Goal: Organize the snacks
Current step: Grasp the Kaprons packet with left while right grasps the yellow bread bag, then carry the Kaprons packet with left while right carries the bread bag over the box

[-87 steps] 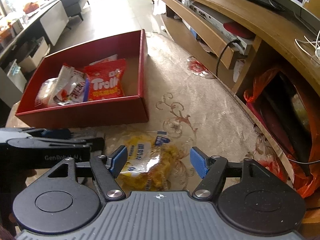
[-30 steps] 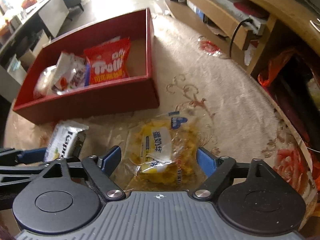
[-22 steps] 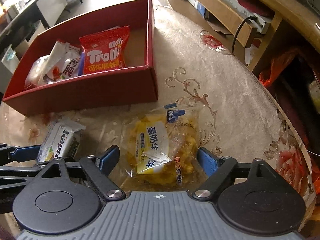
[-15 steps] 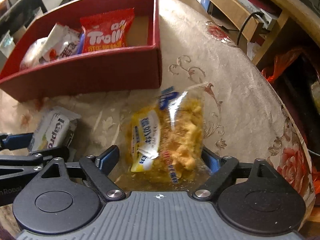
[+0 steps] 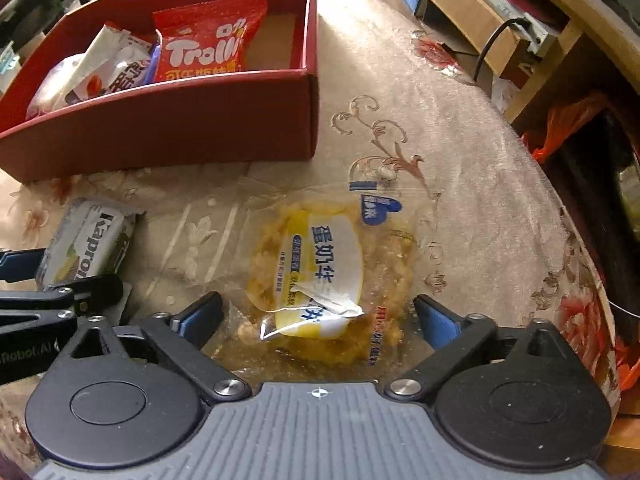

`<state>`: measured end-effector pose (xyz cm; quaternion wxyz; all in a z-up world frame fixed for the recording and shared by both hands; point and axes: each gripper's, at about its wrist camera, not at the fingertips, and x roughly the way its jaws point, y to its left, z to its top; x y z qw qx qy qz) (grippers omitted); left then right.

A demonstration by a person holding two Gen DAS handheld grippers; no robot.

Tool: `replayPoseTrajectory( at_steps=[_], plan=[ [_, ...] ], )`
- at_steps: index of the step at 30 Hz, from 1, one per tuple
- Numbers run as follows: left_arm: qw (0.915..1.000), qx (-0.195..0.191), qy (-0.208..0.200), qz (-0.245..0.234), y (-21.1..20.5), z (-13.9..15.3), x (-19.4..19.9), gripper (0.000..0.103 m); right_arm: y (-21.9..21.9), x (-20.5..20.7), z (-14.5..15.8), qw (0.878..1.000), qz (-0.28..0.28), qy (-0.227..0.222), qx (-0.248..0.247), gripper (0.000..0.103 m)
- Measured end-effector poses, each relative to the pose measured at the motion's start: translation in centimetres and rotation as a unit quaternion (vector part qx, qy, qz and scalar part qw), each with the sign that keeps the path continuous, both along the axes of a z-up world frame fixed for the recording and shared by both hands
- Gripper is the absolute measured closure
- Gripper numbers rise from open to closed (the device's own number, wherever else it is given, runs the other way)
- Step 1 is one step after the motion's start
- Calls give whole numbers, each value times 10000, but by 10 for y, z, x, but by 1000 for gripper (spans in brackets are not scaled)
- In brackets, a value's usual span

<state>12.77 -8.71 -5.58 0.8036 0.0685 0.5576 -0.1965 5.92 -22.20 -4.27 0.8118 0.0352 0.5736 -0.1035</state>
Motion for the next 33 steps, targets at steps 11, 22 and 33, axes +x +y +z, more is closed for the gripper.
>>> replayPoseTrajectory(
  at_steps=[11,22,33],
  plan=[
    [9998,-105,7,178,8,7,-3,47,-2,-15,25,9992,-25,-261,-306,25],
    [9992,-305,-129,223,23,31,-25,47,25,-43,55,9974,129,-660,-263,25],
    [9976,-461,-379,347,39,55,-37,47,44,-62,66,9960,198,-848,-225,25]
  ],
)
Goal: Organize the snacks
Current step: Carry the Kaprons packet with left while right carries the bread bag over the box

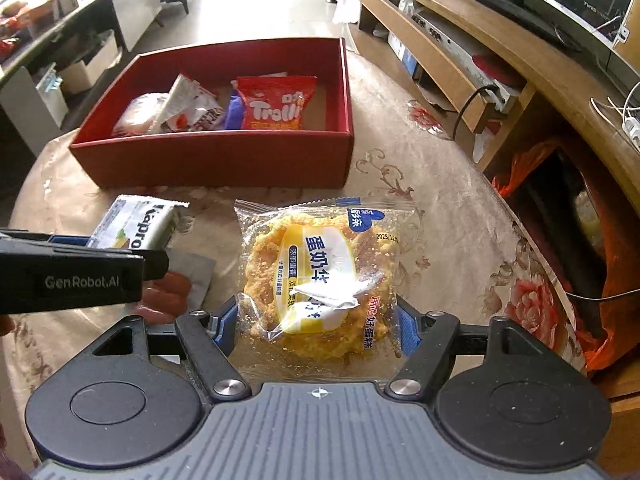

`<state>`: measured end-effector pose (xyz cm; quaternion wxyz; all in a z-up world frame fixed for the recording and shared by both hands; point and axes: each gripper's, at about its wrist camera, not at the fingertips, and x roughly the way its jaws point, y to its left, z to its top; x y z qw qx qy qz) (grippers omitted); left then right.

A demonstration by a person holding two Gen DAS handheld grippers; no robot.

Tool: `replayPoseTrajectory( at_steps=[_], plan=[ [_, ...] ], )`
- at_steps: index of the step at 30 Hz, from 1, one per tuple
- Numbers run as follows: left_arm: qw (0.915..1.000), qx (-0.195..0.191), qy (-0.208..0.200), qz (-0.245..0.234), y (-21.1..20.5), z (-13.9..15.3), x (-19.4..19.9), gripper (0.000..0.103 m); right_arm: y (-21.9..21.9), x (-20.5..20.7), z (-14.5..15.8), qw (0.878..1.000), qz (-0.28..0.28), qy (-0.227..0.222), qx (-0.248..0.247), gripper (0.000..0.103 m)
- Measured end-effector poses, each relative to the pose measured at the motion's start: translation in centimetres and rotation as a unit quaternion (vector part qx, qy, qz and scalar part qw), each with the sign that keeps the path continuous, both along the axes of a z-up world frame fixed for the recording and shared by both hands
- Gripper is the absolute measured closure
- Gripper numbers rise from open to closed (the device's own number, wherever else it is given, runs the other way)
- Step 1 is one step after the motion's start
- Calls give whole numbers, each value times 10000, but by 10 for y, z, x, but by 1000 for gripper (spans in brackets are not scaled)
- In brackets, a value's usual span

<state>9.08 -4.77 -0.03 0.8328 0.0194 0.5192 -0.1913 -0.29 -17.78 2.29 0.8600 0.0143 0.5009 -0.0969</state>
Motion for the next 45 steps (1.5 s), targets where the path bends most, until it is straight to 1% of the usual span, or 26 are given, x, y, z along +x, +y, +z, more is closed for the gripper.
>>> replayPoseTrajectory(
  at_steps=[9,14,22,26,38,41,45],
  plan=[
    [9997,-75,-195,108,10,15,-2,47,16,-2,11,9996,95,-249,5,25],
    [9994,-54,-314,161,12,19,-2,47,16,2,16,9992,60,-383,58,25],
    [9981,-140,-510,321,20,31,4,47,17,12,22,9983,58,-558,131,25],
    [9967,-97,-682,425,25,37,7,47,19,18,24,9980,25,-618,125,25],
    [9955,-189,-738,558,27,43,18,47,16,25,36,9960,-84,-871,198,25],
    [9952,-218,-765,573,24,46,24,47,14,30,42,9946,-106,-1003,229,25],
    [9942,-277,-820,644,21,50,36,47,11,41,44,9940,-111,-1061,221,25]
  ],
)
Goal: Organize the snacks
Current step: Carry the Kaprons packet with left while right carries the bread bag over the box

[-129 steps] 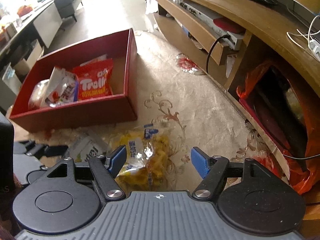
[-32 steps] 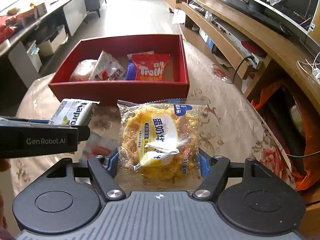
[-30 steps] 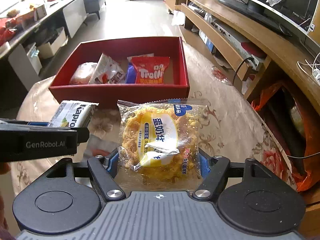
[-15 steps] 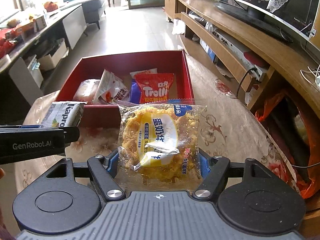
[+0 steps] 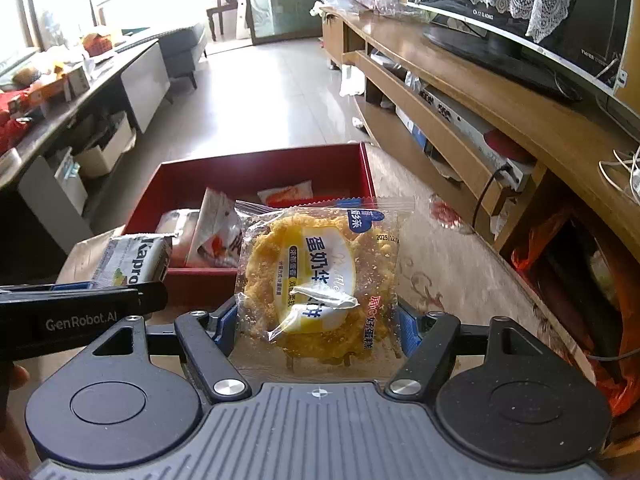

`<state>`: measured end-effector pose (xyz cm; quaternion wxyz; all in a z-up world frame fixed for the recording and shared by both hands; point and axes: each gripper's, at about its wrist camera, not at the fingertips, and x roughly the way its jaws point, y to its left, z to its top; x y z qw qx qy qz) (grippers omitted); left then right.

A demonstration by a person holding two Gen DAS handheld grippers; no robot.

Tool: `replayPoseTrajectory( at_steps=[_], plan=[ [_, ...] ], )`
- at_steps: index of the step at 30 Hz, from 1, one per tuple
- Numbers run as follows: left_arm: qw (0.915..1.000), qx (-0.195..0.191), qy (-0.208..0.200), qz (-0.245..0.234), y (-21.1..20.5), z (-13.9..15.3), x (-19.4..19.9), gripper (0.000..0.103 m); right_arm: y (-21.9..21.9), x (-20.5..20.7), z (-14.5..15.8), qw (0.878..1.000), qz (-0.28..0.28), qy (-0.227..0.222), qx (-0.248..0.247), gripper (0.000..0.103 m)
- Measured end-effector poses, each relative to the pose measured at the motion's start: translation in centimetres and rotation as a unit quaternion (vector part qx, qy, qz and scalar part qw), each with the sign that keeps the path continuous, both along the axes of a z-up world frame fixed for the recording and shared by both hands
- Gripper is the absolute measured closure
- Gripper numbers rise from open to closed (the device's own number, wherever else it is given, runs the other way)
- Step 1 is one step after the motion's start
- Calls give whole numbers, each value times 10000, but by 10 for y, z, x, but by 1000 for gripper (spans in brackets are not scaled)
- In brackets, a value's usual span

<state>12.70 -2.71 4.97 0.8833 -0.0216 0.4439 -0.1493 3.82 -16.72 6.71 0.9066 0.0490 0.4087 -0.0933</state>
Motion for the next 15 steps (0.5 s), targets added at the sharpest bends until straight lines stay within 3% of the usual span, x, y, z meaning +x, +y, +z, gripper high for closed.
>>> replayPoseTrajectory(
  at_steps=[15],
  plan=[
    [9997,74,-20,252,-17,-11,56,47,-20,58,-11,9998,-162,0,71,25]
  ],
)
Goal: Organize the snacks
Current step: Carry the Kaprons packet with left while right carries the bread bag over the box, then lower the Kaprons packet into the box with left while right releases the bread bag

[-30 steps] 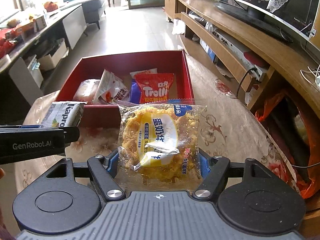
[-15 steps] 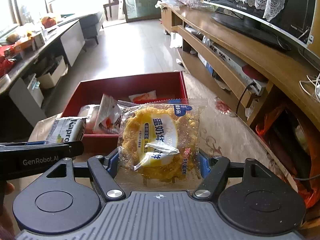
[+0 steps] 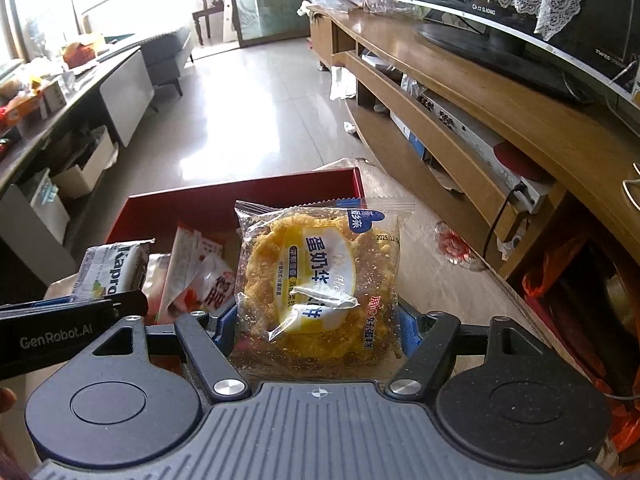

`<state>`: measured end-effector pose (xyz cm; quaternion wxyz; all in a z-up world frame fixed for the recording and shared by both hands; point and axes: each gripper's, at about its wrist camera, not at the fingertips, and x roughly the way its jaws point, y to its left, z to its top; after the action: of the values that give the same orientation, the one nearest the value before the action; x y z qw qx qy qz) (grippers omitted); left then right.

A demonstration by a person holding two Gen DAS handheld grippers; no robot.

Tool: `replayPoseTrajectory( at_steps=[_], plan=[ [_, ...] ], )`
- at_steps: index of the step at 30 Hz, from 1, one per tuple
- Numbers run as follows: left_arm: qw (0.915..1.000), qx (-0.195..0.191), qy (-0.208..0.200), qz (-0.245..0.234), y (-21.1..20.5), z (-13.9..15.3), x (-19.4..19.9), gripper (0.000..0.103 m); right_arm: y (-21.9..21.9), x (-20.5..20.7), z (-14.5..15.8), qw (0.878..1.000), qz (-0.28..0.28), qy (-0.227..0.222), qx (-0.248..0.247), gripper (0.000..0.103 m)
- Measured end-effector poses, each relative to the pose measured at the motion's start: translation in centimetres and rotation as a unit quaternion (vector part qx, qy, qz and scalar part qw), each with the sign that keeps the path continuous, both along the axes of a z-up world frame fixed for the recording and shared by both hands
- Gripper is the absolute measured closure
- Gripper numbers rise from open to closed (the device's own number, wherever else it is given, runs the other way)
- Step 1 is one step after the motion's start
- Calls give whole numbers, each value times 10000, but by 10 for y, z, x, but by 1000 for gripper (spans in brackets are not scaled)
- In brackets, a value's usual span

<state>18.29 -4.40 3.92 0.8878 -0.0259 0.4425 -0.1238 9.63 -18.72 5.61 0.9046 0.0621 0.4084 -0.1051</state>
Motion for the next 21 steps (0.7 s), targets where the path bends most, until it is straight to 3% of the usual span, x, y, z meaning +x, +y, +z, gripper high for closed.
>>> replayPoseTrajectory(
  at_steps=[21],
  plan=[
    [9993,294,167,129,-12,-35,42,46,-2,47,-31,9998,56,170,-34,24]
  ],
)
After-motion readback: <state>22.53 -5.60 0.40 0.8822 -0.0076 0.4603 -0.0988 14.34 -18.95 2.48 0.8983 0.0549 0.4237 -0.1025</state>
